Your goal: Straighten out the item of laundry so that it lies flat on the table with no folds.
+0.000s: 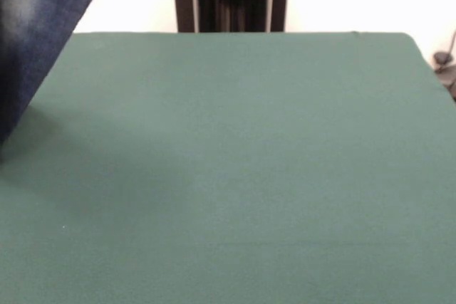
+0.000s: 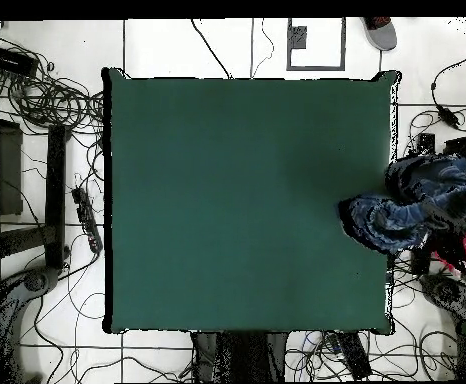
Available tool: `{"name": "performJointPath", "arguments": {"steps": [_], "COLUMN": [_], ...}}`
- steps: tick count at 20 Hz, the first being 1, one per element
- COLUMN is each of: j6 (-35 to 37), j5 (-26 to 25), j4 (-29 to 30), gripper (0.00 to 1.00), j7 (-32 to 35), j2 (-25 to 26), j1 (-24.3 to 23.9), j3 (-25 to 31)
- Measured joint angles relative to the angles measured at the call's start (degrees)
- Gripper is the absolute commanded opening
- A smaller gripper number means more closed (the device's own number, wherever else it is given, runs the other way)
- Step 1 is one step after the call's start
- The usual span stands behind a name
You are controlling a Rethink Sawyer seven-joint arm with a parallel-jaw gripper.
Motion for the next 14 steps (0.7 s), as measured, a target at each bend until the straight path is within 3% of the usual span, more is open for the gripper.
{"name": "performJointPath", "arguments": {"steps": [14], "j6": [-20.5], "j5": [0.0], "j4": [9.6], "gripper": [0.00], "j7": [2.1], "j2": [-2.1], "j1": [1.7], "j3": [-5.0]}}
